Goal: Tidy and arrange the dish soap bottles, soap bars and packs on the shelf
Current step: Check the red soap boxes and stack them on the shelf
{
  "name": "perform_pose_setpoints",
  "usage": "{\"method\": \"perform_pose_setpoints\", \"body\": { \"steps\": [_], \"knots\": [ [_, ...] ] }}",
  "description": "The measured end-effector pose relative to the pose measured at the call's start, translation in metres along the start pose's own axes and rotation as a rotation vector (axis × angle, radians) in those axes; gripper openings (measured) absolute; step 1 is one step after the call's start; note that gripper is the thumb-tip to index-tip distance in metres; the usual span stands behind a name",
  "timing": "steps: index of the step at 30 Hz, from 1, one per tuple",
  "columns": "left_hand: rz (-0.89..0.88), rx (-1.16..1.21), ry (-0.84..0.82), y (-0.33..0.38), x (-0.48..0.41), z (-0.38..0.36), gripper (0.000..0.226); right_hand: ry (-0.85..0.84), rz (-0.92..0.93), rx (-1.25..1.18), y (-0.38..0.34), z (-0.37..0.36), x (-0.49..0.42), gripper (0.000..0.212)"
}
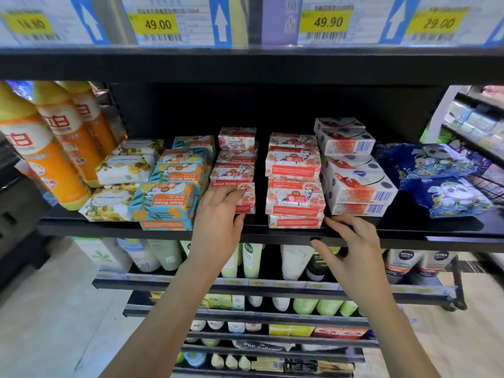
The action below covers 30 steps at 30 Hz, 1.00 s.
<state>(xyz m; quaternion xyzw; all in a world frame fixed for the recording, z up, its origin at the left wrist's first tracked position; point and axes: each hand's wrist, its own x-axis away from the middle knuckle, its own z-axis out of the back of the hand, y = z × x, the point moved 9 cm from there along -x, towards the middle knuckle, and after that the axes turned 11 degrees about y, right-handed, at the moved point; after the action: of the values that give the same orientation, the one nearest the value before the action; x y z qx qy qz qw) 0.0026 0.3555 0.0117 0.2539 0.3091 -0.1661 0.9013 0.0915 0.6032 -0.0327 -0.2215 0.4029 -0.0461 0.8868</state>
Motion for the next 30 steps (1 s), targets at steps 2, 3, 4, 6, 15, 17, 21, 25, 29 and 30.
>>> {"method": "perform_pose_setpoints", "body": {
  "steps": [2,3,4,6,15,17,21,25,29,30],
  "knots": [
    [-0.015,0.015,0.021,0.002,0.003,0.005,0.045,0.009,0.0,-0.003,0.0,0.0,0.001,0.05],
    [-0.021,0.028,0.035,0.003,0.005,0.008,0.044,0.017,0.001,-0.006,0.0,0.0,0.001,0.05],
    [-0.02,0.04,0.047,0.004,0.007,0.01,0.043,0.026,0.005,-0.009,0.0,0.001,0.001,0.05],
    [-0.008,0.068,0.054,0.004,0.011,0.015,0.044,0.041,0.017,-0.014,-0.001,0.001,0.002,0.05],
    [0.071,-0.035,-0.047,0.001,0.013,0.015,0.069,0.05,0.026,-0.035,0.0,0.001,0.002,0.05],
    [0.13,-0.004,-0.053,0.0,0.014,0.018,0.072,0.056,0.03,-0.043,0.0,0.002,0.002,0.049],
    [0.214,0.038,-0.026,-0.002,0.025,0.029,0.074,0.064,0.044,-0.049,-0.001,0.002,0.002,0.049],
    [0.258,0.115,0.032,-0.001,0.045,0.047,0.071,0.042,0.021,-0.124,-0.005,0.007,0.003,0.045],
    [0.241,0.194,0.065,0.009,0.069,0.06,0.069,0.049,-0.152,-0.36,-0.015,0.029,0.009,0.035],
    [0.234,0.213,0.059,0.014,0.075,0.06,0.069,0.059,-0.183,-0.41,-0.021,0.036,0.012,0.033]
  ]
}}
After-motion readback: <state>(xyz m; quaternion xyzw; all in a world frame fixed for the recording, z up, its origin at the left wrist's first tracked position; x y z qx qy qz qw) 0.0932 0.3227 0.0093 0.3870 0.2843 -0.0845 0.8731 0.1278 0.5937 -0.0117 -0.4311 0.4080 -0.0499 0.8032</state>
